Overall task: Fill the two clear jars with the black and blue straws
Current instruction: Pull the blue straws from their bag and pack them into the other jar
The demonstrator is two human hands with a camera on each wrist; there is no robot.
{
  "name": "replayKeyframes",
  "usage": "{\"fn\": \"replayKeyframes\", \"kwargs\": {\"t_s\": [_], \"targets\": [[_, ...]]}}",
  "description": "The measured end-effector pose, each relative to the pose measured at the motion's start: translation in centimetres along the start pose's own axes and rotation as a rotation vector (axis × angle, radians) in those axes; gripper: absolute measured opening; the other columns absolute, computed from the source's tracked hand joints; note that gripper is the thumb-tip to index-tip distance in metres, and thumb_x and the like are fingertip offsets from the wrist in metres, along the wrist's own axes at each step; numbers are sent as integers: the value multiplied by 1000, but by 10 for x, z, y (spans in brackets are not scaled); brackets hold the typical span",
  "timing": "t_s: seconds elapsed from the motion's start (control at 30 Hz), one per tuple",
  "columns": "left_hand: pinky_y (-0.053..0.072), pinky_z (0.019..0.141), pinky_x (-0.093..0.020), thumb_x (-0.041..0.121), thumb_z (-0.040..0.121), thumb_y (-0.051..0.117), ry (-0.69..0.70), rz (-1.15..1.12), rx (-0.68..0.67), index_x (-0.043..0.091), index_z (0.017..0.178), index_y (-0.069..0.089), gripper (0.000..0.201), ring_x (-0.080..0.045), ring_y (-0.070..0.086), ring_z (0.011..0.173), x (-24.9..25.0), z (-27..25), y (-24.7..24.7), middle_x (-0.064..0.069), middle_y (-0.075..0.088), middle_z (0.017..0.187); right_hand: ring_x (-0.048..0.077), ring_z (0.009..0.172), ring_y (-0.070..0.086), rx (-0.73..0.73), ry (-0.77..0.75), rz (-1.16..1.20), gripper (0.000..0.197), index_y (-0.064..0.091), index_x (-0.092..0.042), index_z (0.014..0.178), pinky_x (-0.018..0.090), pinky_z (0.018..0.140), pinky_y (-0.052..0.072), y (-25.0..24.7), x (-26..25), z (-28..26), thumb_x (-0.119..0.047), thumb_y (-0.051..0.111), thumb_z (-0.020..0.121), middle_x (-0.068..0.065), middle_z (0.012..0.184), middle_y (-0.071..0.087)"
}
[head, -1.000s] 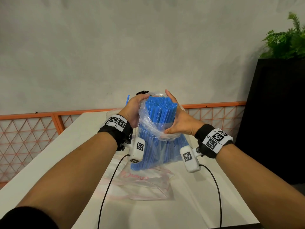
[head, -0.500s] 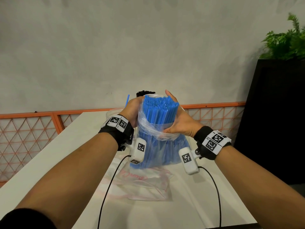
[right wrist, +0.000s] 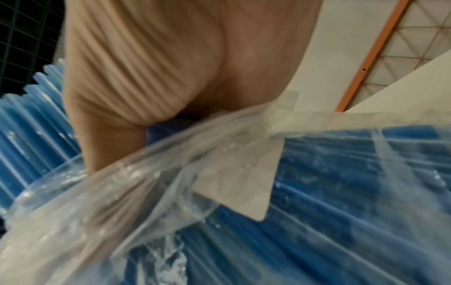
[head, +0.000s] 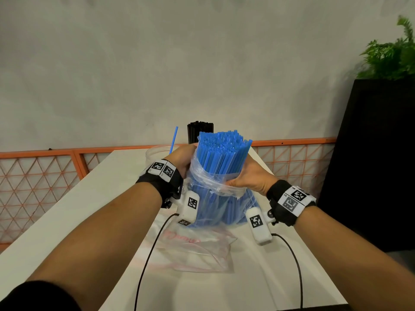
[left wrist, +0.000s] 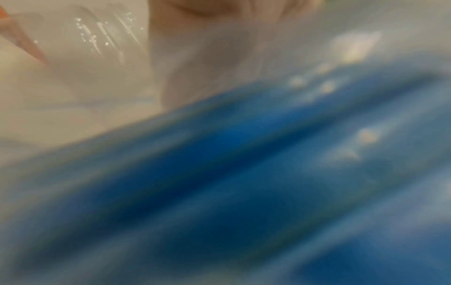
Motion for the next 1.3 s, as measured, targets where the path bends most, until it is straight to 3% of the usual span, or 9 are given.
{"fn": "replayKeyframes", "kwargs": {"t_s": [0.2,0.37,0.5,0.6,0.73,0.87,1.1,1.23,1.3], "targets": [[56,56,-26,14,102,47,76,110,-36,4,102,71,26,-19,74,72,-14,-5,1,-8,76,85,-10,115,53,-4,51,9,79,41,-34,127,12,94,46,0,11,-6,-12,81,63,-14,126,54],[60,76,-31,-4,98,48,228,385,71,-4,118,67,27,-30,70,100,-20,-5,-2,-19,70,115,0,121,54,-18,98,39,84,43,-23,135,19,101,45,-1,22,-9,-12,82,62,-9,130,57],[55,73,-12,-13,95,45,340,570,66,2,122,67,38,-1,69,90,-21,-14,-11,-8,71,117,2,122,53,-64,153,49,92,41,-17,139,25,105,44,1,27,-10,-18,85,59,-6,132,57],[52,76,-9,-17,94,45,431,568,58,0,123,66,39,0,69,97,-24,-26,-15,-5,70,115,2,120,54,-80,165,53,96,43,-17,138,20,101,45,5,23,-7,-28,87,53,-6,130,58],[41,112,-39,-7,90,45,369,343,-94,1,143,46,54,-25,50,134,-24,-39,-25,-11,54,143,5,119,55,-58,177,39,85,45,-17,136,29,105,44,5,23,-4,-9,87,63,-4,129,59],[21,123,-42,24,75,76,351,560,-268,18,158,12,105,-14,23,150,-26,-53,-27,1,23,164,12,122,54,-55,172,38,83,45,-16,137,37,108,42,6,22,-2,-6,86,66,-1,129,60],[32,119,-39,32,72,87,277,766,-233,25,156,14,111,-8,38,140,-55,-39,-14,10,36,156,13,121,56,-144,215,38,83,47,-25,133,41,106,44,10,28,-8,-6,86,61,0,127,62],[37,93,0,33,70,89,337,732,-255,41,145,16,105,24,42,120,-49,-39,-10,46,39,131,4,115,59,-158,222,76,78,49,-27,130,35,103,47,7,32,-10,4,82,66,-6,123,65],[44,89,-4,31,67,91,400,664,-219,40,147,17,109,22,48,115,-39,-38,-6,36,45,133,8,117,59,-159,193,111,77,51,-25,130,26,96,51,7,29,-8,3,82,66,-6,124,66]]}}
Point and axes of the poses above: each hand's wrist, its own z-axis towards the middle knuckle, its own y-axis out of the palm, x = y × z, the point moved 1 cm from there along z, towards the middle knuckle
